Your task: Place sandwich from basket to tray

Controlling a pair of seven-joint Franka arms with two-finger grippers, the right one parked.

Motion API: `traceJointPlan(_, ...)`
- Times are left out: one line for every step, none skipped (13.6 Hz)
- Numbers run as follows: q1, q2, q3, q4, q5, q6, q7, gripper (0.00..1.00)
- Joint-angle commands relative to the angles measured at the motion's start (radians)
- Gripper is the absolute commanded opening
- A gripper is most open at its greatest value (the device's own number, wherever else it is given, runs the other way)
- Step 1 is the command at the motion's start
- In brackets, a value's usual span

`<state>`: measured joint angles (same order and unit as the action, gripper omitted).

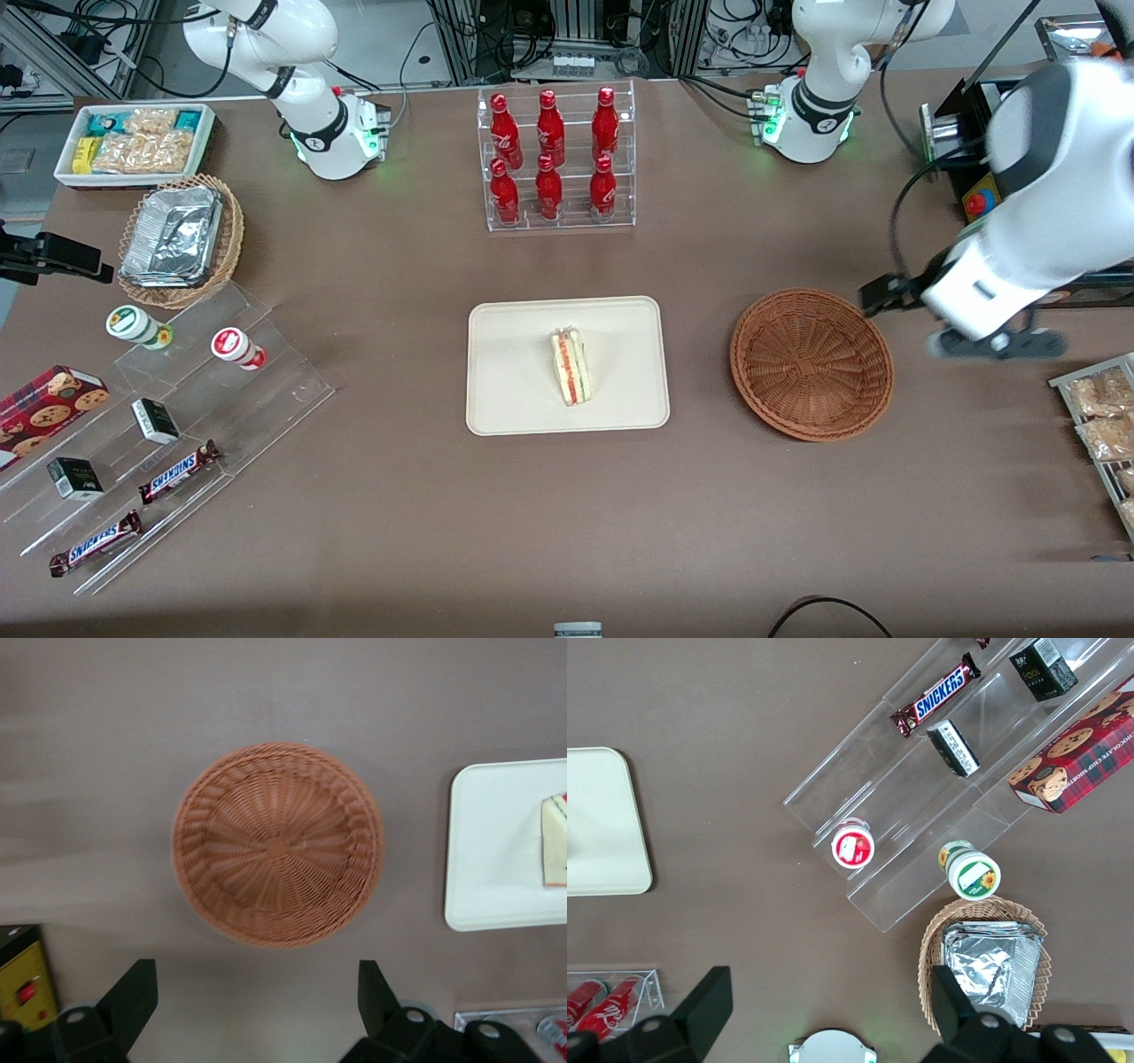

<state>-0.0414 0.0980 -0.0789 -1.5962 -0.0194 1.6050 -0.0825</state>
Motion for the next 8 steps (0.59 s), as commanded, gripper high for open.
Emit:
traceJointPlan(0.06, -0.075, -0.018, -0.031, 0.012, -0.017, 0.023, 1.0)
traceJointPlan(0.083, -0.083, -0.018, -0.013, 0.012, -0.031, 0.027, 1.0)
traceJointPlan(0.093, -0.084, -0.018, 0.001, 0.01, -0.037, 0.027, 1.0)
traceJointPlan(0.1, -0.087, -0.013, 0.012, 0.01, -0.043, 0.027, 1.0)
traceJointPlan(0.103, -0.092, -0.009, 0.022, 0.01, -0.053, 0.027, 1.0)
traceJointPlan(0.103, -0.093, -0.001, 0.038, 0.01, -0.068, 0.029, 1.0)
traceJointPlan(0.103, -0.093, 0.007, 0.042, 0.01, -0.073, 0.029, 1.0)
traceJointPlan(0.103, -0.093, 0.008, 0.042, 0.01, -0.079, 0.032, 1.0)
